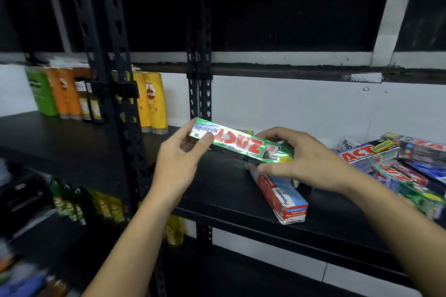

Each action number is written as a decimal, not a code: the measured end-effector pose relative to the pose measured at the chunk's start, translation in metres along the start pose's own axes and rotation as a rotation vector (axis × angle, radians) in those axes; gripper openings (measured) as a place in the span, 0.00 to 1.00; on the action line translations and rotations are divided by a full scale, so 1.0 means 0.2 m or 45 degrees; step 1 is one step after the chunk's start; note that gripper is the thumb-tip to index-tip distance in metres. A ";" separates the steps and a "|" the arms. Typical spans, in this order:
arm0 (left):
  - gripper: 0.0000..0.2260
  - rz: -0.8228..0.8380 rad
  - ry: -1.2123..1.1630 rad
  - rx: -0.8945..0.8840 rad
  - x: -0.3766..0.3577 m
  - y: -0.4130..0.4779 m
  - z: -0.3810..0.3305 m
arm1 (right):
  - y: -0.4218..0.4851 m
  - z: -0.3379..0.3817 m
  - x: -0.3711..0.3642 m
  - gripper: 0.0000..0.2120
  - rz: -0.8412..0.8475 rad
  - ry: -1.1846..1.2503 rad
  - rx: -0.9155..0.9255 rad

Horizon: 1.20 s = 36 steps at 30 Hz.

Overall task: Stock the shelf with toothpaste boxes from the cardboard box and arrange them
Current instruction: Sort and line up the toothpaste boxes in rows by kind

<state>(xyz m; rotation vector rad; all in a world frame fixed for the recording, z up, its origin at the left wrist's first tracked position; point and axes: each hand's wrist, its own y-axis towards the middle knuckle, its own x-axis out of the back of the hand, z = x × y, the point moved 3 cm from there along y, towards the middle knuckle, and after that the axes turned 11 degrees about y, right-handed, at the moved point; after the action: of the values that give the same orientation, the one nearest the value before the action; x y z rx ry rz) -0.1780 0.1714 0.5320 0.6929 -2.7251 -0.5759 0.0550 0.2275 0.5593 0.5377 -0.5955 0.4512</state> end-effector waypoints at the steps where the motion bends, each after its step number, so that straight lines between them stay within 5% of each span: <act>1: 0.21 -0.062 0.021 0.015 0.03 0.01 0.01 | 0.02 0.01 -0.03 0.24 0.014 -0.006 0.003; 5: 0.14 -0.240 0.267 0.034 0.13 0.01 0.06 | 0.10 0.00 -0.11 0.23 -0.054 0.037 0.028; 11: 0.09 -0.120 0.809 0.048 0.14 0.04 0.14 | 0.16 -0.10 -0.19 0.18 0.044 0.046 -0.160; 16: 0.22 -0.078 1.151 0.160 0.09 0.05 0.27 | 0.17 -0.14 -0.25 0.30 0.081 -0.362 -0.117; 20: 0.22 -0.088 1.244 0.142 0.07 0.08 0.32 | 0.14 -0.14 -0.23 0.40 0.136 -0.442 -0.155; 25: 0.24 -0.097 1.414 0.107 0.02 0.11 0.36 | 0.07 -0.16 -0.19 0.40 0.148 -0.522 -0.160; 36: 0.23 -0.216 1.435 0.034 -0.01 0.22 0.41 | 0.15 -0.14 -0.19 0.24 0.037 -0.758 -0.207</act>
<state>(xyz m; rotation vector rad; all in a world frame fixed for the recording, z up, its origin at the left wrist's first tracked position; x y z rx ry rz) -0.2212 0.2332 0.4785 0.8932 -1.6318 -0.0900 0.0224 0.2573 0.5264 0.5069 -1.2010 0.2614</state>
